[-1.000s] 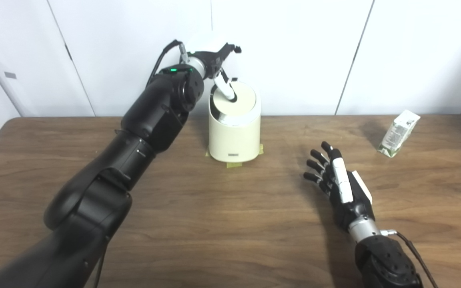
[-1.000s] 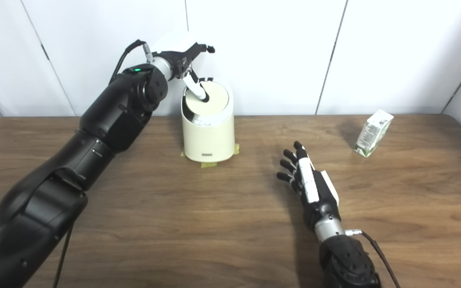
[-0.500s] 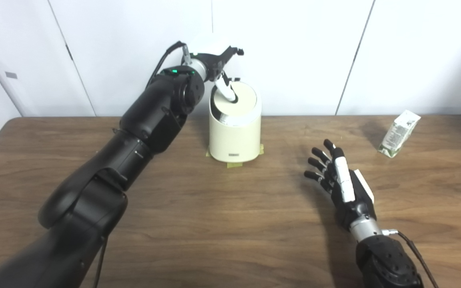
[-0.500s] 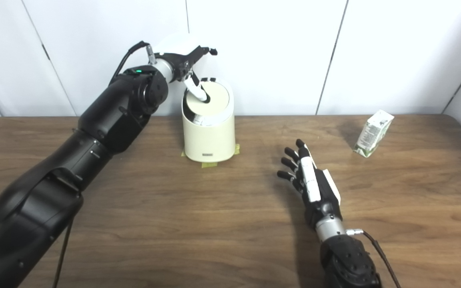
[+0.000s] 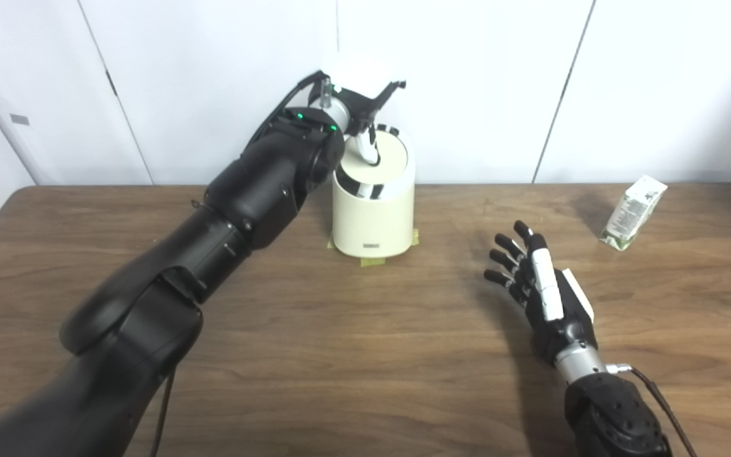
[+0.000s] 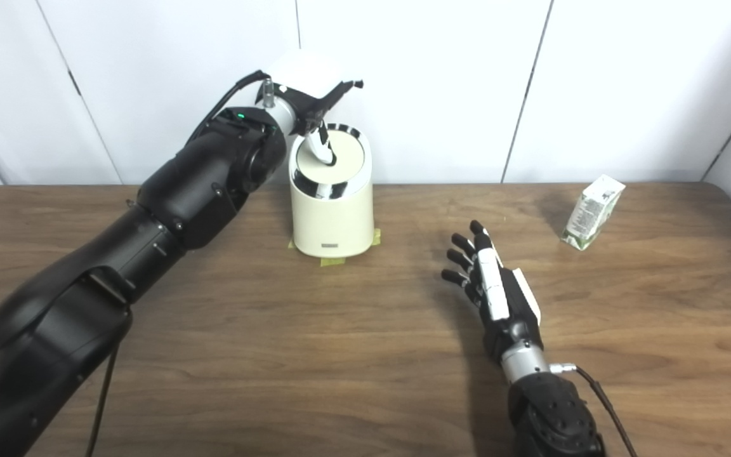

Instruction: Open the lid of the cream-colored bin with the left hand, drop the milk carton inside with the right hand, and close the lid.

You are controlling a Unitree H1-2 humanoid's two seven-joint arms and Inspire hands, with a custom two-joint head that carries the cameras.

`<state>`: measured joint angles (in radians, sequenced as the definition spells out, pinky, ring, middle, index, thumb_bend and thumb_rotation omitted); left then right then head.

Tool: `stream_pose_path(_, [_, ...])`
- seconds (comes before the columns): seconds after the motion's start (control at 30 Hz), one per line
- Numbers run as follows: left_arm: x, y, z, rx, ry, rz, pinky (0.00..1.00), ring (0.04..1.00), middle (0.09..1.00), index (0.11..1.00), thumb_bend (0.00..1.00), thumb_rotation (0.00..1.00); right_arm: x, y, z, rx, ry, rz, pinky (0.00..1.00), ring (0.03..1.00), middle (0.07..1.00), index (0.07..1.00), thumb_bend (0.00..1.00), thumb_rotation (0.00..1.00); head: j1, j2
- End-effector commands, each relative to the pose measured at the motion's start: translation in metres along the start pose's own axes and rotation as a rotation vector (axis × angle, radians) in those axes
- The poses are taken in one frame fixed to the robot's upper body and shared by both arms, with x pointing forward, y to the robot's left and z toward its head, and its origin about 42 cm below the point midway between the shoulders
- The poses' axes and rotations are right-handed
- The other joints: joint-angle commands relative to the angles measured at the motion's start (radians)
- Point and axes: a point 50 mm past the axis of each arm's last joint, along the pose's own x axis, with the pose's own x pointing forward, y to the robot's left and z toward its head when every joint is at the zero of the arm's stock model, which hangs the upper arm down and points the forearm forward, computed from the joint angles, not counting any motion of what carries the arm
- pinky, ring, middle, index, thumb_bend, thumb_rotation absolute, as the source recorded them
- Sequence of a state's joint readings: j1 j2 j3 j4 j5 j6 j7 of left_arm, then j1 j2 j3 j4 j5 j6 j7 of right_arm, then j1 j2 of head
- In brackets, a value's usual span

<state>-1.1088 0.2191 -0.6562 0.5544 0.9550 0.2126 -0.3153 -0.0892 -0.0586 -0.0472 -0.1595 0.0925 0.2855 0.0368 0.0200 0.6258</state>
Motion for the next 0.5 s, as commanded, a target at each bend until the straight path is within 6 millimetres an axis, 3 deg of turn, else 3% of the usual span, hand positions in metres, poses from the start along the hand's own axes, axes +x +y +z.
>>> stream_pose_path(0.0, [0.000,0.009,-0.001,-0.002,0.000,0.006,0.90,0.938,0.927,0.919,0.97,0.06,0.008,0.002,0.023,-0.007,-0.103,0.009,0.78,0.894,0.921,0.997,0.64,1.00,0.000,0.002])
stream_pose_path(0.23, [-0.004,0.041,-0.023,-0.227,0.040,0.019,0.88,0.936,0.938,0.910,0.90,0.08,0.009,0.001,0.022,-0.001,-0.102,-0.003,0.77,0.883,0.910,0.988,0.64,1.00,-0.002,0.001])
stream_pose_path(0.43, [-0.020,0.068,-0.051,-0.504,0.102,0.076,0.78,0.898,0.914,0.891,0.59,0.48,0.009,0.000,0.022,-0.005,-0.102,-0.003,0.77,0.888,0.915,0.991,0.65,1.00,0.000,0.000])
stream_pose_path(0.47, [-0.024,0.072,-0.056,-0.563,0.107,0.094,0.75,0.866,0.892,0.883,0.56,0.49,0.009,0.000,0.022,-0.005,-0.102,-0.003,0.77,0.887,0.914,0.990,0.65,1.00,-0.001,0.000])
